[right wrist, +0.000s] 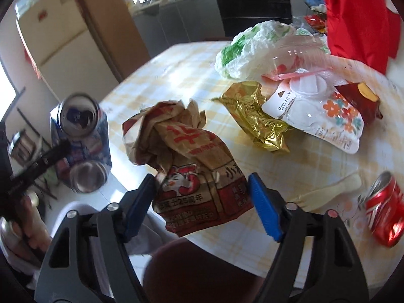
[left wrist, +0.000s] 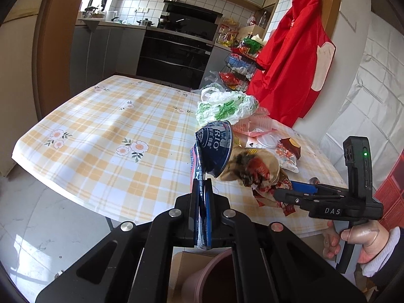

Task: Collect trash
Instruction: 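Grasp the brown paper snack bag with the right tool while the left tool holds the can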

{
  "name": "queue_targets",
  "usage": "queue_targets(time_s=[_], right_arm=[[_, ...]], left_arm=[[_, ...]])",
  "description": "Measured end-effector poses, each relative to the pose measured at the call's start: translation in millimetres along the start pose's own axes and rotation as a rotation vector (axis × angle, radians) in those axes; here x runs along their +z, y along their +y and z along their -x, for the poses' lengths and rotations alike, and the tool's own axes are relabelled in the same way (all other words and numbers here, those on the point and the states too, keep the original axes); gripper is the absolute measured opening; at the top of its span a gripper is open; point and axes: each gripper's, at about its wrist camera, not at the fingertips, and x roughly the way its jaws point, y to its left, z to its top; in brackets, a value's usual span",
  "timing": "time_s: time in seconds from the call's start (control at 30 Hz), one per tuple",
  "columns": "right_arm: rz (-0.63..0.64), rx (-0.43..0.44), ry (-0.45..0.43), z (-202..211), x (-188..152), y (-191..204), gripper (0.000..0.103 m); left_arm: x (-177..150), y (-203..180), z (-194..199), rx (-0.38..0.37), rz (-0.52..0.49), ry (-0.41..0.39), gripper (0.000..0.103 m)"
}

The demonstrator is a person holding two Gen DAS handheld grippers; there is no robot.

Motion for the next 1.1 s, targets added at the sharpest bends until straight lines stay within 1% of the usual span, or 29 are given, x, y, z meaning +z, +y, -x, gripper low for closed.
queue_targets(time_s=[0.03, 0.07, 0.17, 0.2, 0.23, 0.27, 0.33, 0.4, 0.53, 0.57, 0.6, 0.63, 0.7, 0.73, 0.77, 0.8, 0.83, 0.9, 0.93, 1.0, 1.07, 1.1], right_arm=[[-0.019, 0.009, -0.014, 5.1, -2.4, -0.4, 0.065], [-0.036, 0.014, -0.020, 7.8, -1.9, -1.2, 0.065], [-0.013, -0.023, -0.006, 8.6, -4.9, 2.7, 0.059], [-0.011, -0.028, -0.006, 8.6, -5.4, 1.7, 0.054], [-0.019, -0.031, -0.009, 9.0, -5.7, -0.5, 0.041], [-0.041, -0.033, -0.004, 9.8, -6.5, -3.2, 0.035], [-0.066, -0.031, 0.000, 8.8, -9.2, -9.0, 0.029], [-0.059, -0.049, 0.004, 9.4, -11.4, -8.6, 0.027], [-0.027, -0.140, 0.030, 6.5, -15.3, -6.7, 0.027], [-0.010, -0.176, 0.039, 5.0, -16.3, -5.4, 0.027], [0.008, -0.202, 0.049, 2.7, -17.5, -5.2, 0.031], [0.037, -0.238, 0.062, -0.4, -18.3, -3.9, 0.038], [0.131, -0.316, 0.089, -6.0, -19.9, 5.5, 0.049], [0.181, -0.349, 0.092, -7.3, -20.6, 11.5, 0.061], [0.232, -0.384, 0.095, -8.6, -21.2, 17.7, 0.069], [0.303, -0.429, 0.094, -10.8, -21.3, 26.6, 0.082], [0.366, -0.463, 0.089, -12.6, -20.9, 34.7, 0.086], [0.501, -0.537, 0.083, -19.0, -17.4, 50.2, 0.087], [0.545, -0.552, 0.077, -21.7, -14.0, 56.5, 0.089], [0.613, -0.522, 0.076, -29.1, -5.9, 66.1, 0.089], [0.661, -0.536, 0.092, -41.9, 5.7, 71.6, 0.089], [0.671, -0.529, 0.098, -49.9, 15.1, 72.0, 0.089]], left_arm=[[0.0, 0.2, 1.3, 0.001, -0.001, -0.002, 0.005], [-0.1, 0.3, 3.0, 0.002, -0.002, -0.002, 0.005], [-1.6, 0.0, 6.0, -0.001, 0.001, 0.000, 0.005], [-2.0, -0.5, 7.1, -0.003, 0.000, 0.000, 0.005], [-2.1, -1.4, 8.2, -0.004, -0.003, -0.002, 0.005], [-2.1, -1.7, 9.6, -0.005, -0.006, -0.004, 0.005], [-2.2, -1.8, 11.3, -0.006, -0.006, -0.005, 0.005], [-2.1, -1.5, 13.0, -0.007, -0.005, -0.007, 0.005], [-2.8, -0.8, 14.3, -0.009, -0.002, -0.008, 0.005], [-3.2, -0.5, 14.1, -0.011, -0.001, -0.007, 0.005], [-3.7, 0.0, 13.9, -0.013, 0.000, -0.006, 0.005], [-4.0, 0.6, 13.3, -0.015, 0.001, -0.004, 0.005], [-4.4, 1.4, 12.6, -0.020, 0.005, -0.002, 0.005], [-4.6, 1.6, 12.6, -0.021, 0.005, -0.003, 0.005], [-4.5, 2.5, 12.5, -0.023, 0.008, -0.004, 0.005], [-4.5, 3.6, 12.3, -0.024, 0.011, -0.005, 0.005], [-4.4, 4.4, 12.1, -0.025, 0.014, -0.005, 0.005], [-4.8, 6.7, 11.9, -0.025, 0.022, -0.007, 0.005], [-5.0, 8.2, 11.9, -0.024, 0.025, -0.008, 0.005], [-5.2, 12.0, 11.5, -0.021, 0.035, -0.009, 0.005], [-5.5, 15.0, 11.2, -0.018, 0.043, -0.008, 0.005], [-5.6, 16.8, 11.5, -0.017, 0.047, -0.008, 0.005]])
